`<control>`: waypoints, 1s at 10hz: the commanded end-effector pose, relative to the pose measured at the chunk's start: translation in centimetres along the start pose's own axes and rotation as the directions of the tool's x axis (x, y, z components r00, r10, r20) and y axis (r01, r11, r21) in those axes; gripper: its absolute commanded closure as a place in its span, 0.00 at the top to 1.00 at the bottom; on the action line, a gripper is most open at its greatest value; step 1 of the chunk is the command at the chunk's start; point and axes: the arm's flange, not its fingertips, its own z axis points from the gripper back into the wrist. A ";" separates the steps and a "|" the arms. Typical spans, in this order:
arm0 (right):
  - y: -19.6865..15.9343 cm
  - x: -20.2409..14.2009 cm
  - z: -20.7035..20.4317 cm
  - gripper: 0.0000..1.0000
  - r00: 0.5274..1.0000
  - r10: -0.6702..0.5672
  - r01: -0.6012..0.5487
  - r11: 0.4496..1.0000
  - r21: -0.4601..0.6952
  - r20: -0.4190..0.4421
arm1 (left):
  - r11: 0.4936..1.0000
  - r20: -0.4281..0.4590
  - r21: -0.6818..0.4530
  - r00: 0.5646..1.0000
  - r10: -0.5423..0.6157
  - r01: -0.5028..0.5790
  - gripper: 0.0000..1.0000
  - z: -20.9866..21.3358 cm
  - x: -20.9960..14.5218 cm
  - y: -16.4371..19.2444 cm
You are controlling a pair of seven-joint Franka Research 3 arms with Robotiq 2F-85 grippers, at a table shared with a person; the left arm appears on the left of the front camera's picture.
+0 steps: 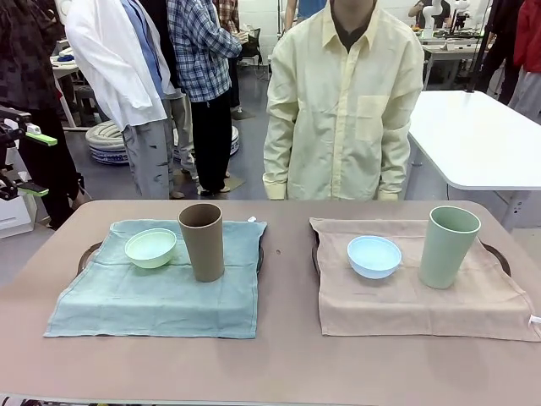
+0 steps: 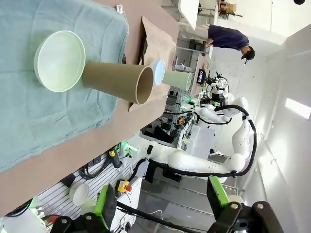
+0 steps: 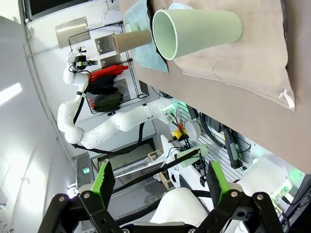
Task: Set up a tray with a mat and arrange the tableware.
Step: Place the Picnic Bowl and Reusable plastic cup back onto the Handle tray in front of the human's position.
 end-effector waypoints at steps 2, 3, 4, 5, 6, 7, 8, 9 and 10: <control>-0.2 -0.1 0.1 1.00 1.000 -0.004 0.004 1.000 -0.014 0.002 | 1.000 0.001 0.001 1.000 0.012 -0.012 1.00 0.1 -0.1 0.0; -0.2 -0.1 0.1 1.00 1.000 -0.004 0.004 1.000 -0.014 0.002 | 1.000 0.001 0.001 1.000 0.012 -0.012 1.00 0.1 -0.1 0.0; -0.2 -0.1 0.1 1.00 1.000 -0.004 0.004 1.000 -0.014 0.002 | 1.000 0.001 0.001 1.000 0.012 -0.012 1.00 0.1 -0.1 0.0; -0.2 -0.1 0.1 1.00 1.000 -0.004 0.004 1.000 -0.014 0.002 | 1.000 0.001 0.001 1.000 0.012 -0.012 1.00 0.1 -0.1 0.0; -0.2 -0.1 0.1 1.00 1.000 -0.004 0.004 1.000 -0.014 0.002 | 1.000 0.001 0.001 1.000 0.012 -0.012 1.00 0.1 -0.1 0.0; -0.2 -0.1 0.1 1.00 1.000 -0.004 0.004 1.000 -0.014 0.002 | 1.000 0.001 0.001 1.000 0.012 -0.012 1.00 0.1 -0.1 0.0; -0.2 -0.1 0.1 1.00 1.000 -0.004 0.004 1.000 -0.014 0.002 | 1.000 0.001 0.001 1.000 0.012 -0.012 1.00 0.1 -0.1 0.0; -0.2 -0.1 0.1 1.00 1.000 -0.004 0.004 1.000 -0.014 0.002 | 1.000 0.001 0.001 1.000 0.012 -0.012 1.00 0.1 -0.1 0.0; -0.2 -0.1 0.1 1.00 1.000 -0.004 0.004 1.000 -0.014 0.002 | 1.000 0.001 0.001 1.000 0.012 -0.012 1.00 0.1 -0.1 0.0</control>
